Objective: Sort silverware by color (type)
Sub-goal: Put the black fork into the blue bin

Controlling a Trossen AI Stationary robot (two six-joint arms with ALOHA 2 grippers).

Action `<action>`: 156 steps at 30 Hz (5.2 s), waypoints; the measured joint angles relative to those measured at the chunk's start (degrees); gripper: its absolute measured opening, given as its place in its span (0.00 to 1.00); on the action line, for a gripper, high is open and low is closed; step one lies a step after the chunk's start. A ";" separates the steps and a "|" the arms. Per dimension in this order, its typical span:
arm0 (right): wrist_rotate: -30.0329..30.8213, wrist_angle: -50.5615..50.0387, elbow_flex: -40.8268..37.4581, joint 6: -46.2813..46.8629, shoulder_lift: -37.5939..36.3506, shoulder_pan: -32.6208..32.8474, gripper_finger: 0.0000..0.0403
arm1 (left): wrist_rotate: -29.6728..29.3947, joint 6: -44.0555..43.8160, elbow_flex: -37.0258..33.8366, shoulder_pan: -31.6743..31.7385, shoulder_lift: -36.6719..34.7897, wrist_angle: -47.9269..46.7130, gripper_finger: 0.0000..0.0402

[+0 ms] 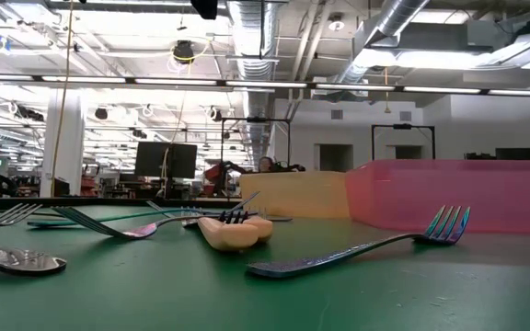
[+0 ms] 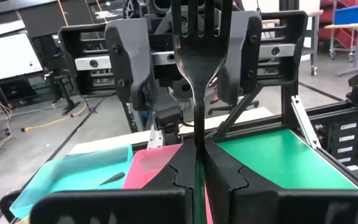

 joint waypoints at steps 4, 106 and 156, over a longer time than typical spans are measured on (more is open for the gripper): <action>0.02 -0.05 0.00 0.00 0.00 0.02 0.38 | -0.02 0.00 0.00 0.00 0.00 0.01 0.00; 14.85 -72.49 -0.03 33.61 -9.64 -7.30 0.07 | -14.00 -21.01 5.70 -1.02 -22.31 -55.91 0.39; -5.14 -52.11 -16.83 13.14 -6.70 -67.10 0.09 | -15.91 -15.30 5.70 -0.92 -22.27 -54.79 0.39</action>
